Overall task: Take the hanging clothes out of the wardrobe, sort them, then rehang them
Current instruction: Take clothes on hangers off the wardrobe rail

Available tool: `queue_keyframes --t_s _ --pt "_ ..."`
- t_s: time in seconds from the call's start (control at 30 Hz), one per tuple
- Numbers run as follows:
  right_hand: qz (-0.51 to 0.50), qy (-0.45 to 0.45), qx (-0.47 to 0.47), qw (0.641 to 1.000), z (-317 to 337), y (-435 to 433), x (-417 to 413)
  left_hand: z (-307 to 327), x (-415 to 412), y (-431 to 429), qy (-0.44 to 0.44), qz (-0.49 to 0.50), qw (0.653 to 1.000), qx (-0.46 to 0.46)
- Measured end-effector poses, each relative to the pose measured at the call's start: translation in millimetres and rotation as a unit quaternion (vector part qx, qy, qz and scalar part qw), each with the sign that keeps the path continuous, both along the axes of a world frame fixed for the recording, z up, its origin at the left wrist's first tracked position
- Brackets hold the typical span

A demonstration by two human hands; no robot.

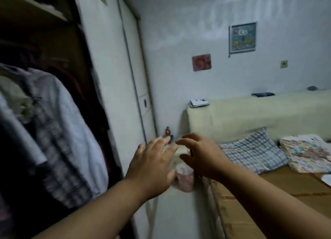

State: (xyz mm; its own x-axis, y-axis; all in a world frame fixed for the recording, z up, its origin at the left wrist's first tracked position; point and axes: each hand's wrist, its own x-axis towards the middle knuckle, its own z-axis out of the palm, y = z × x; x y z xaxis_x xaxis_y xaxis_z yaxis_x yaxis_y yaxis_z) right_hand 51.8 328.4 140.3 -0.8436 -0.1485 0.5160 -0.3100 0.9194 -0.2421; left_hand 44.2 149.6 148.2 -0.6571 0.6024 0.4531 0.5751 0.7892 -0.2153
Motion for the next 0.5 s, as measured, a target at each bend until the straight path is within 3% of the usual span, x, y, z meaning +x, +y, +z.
queue_keyframes --t_s 0.27,0.5 --pt "0.176 0.087 0.009 0.981 72 -140 -43 71 12 -136 0.106 0.178 0.978 0.034" --pt "0.307 0.138 -0.021 0.941 127 -223 -99 138 16 -208 0.213 0.327 0.921 0.013"
